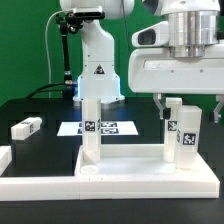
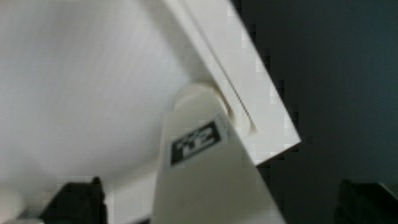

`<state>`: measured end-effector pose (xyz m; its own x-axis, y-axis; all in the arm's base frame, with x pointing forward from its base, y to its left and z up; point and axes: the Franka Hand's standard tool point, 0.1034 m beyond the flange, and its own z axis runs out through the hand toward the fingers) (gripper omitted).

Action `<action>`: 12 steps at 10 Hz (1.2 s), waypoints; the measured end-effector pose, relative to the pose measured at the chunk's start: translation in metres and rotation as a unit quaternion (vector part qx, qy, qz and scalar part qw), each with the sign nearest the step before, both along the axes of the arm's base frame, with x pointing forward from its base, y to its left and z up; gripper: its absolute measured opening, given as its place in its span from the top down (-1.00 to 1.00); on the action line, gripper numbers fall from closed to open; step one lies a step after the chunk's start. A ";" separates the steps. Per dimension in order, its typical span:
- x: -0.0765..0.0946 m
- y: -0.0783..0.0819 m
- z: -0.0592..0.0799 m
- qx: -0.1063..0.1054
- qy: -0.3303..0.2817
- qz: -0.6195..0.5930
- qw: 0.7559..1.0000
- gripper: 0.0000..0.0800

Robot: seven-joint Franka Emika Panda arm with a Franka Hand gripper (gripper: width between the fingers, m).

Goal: Assemble desk

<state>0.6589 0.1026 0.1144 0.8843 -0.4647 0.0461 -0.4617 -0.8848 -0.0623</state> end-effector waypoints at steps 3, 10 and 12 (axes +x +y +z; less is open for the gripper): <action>0.001 -0.002 -0.005 -0.004 -0.004 0.053 0.999 -0.62; 0.001 -0.002 -0.006 0.013 -0.001 -0.188 0.982 0.28; 0.003 -0.005 -0.006 0.034 0.008 -0.326 0.945 0.28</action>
Offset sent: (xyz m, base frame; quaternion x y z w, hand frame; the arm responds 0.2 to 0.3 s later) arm 0.0000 0.0000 0.0000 0.0000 0.0000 0.0000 1.0000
